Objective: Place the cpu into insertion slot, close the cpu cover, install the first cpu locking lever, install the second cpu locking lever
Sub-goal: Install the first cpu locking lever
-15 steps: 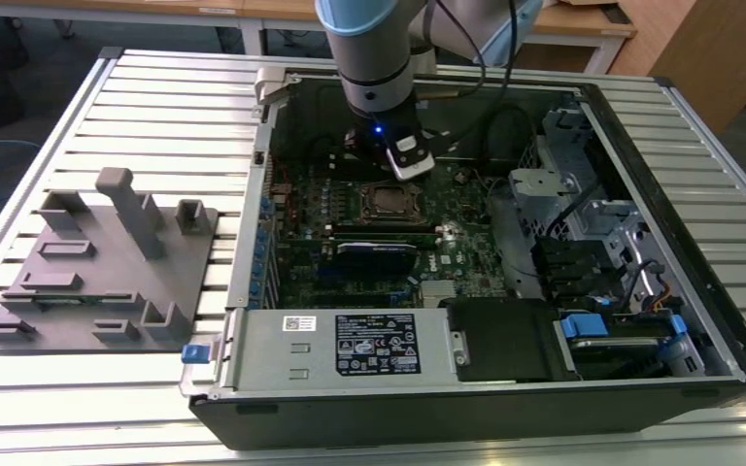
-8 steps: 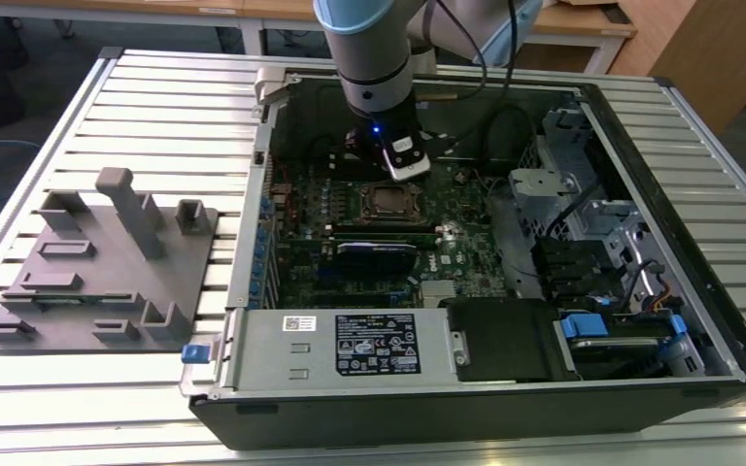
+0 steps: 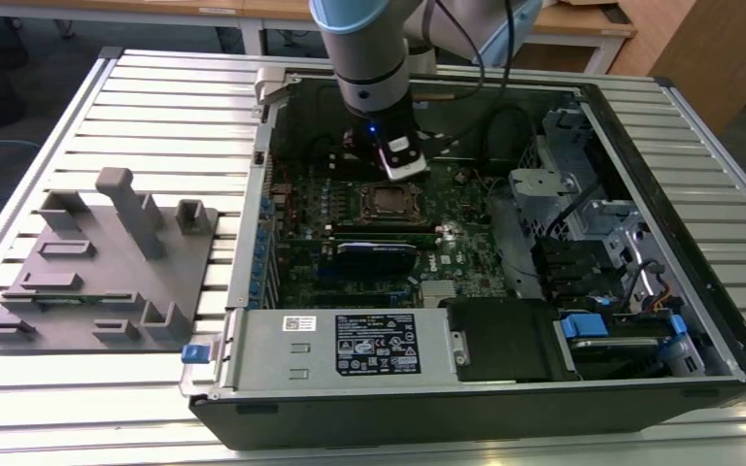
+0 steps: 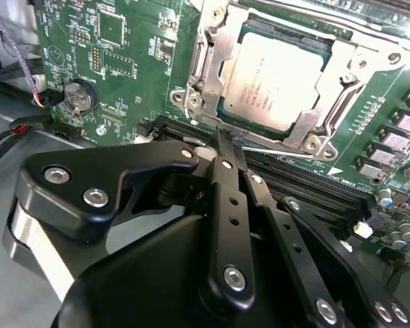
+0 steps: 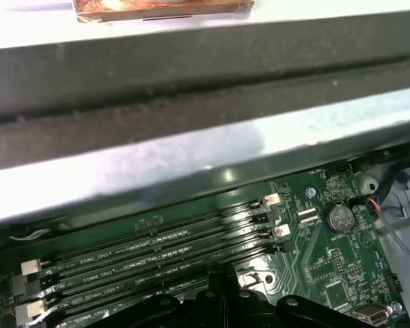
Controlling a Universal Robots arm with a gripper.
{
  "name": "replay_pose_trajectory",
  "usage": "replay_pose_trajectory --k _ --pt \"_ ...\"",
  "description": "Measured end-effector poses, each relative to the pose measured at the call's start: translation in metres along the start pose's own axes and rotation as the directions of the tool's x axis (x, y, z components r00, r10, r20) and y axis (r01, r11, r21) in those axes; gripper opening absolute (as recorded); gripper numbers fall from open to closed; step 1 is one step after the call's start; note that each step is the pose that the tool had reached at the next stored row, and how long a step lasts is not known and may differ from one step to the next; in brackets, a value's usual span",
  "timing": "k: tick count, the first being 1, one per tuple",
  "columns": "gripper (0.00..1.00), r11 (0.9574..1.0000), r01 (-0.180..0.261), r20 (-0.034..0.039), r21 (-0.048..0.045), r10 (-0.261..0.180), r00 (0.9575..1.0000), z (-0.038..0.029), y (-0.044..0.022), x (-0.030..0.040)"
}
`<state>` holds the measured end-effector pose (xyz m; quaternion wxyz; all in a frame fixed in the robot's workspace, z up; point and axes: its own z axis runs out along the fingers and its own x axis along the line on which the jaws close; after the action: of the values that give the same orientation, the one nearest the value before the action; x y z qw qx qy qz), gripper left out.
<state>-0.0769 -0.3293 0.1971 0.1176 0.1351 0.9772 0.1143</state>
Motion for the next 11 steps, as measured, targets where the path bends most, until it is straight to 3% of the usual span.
replay_pose_trajectory --k 6,11 --pt "0.11 0.9999 -0.015 0.0009 -0.0079 0.015 0.9999 -0.0001 0.0005 0.0021" --pt "0.11 0.9994 -0.035 0.0056 -0.0058 0.035 0.9994 0.0003 0.0014 0.0025"
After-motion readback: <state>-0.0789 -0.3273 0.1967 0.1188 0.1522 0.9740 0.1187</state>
